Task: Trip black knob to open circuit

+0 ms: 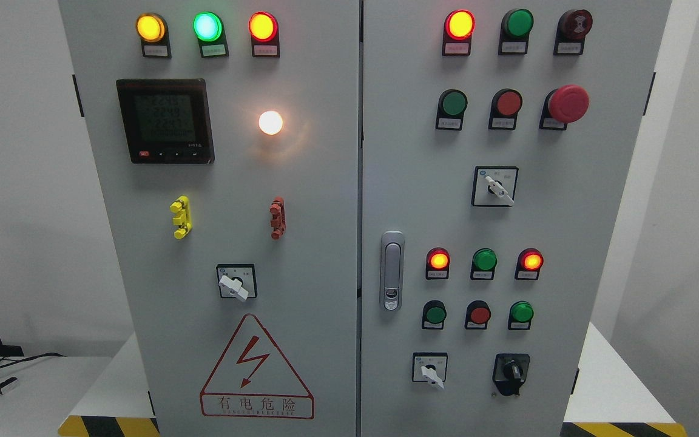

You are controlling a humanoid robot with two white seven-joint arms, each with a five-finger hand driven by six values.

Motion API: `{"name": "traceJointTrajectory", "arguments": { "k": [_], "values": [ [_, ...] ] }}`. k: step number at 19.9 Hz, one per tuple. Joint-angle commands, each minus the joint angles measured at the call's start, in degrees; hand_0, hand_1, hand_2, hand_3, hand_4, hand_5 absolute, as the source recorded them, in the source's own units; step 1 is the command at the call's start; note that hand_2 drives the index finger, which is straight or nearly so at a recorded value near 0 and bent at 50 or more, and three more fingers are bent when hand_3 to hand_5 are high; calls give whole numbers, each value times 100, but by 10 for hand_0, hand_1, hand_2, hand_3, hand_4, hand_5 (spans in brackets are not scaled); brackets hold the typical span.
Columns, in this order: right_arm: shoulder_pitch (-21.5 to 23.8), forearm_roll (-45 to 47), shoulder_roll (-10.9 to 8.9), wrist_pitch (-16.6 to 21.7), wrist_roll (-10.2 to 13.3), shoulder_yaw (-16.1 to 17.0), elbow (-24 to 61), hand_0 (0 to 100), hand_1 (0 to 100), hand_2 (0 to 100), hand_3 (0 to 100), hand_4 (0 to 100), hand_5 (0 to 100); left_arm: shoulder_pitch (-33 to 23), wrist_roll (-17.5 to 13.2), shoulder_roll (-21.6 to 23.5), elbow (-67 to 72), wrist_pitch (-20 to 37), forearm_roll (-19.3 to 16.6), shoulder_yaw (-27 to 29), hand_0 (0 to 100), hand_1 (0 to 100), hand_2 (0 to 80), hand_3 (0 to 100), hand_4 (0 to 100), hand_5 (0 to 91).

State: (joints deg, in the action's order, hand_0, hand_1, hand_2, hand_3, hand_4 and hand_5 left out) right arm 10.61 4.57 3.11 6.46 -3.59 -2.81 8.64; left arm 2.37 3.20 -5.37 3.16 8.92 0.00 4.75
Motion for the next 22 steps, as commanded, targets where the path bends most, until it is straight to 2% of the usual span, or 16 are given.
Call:
{"name": "traceJointTrajectory", "arguments": {
  "k": [1,15,22],
  "values": [
    [-7,0,5,4,7,-1,6,68,191,174,307,237,241,0,-4,1,0,5,-176,0,120,389,0,0,0,0],
    [2,0,5,4,16,8,120,70,194,176,312,244,243,0,-4,1,0,5,-176,0,120,389,0,0,0,0],
    [897,9,-47,-198,-19,26,2376,70,217,190,342,267,257,0,-4,-8,0,5,-176,0,120,389,0,0,0,0]
  ]
}}
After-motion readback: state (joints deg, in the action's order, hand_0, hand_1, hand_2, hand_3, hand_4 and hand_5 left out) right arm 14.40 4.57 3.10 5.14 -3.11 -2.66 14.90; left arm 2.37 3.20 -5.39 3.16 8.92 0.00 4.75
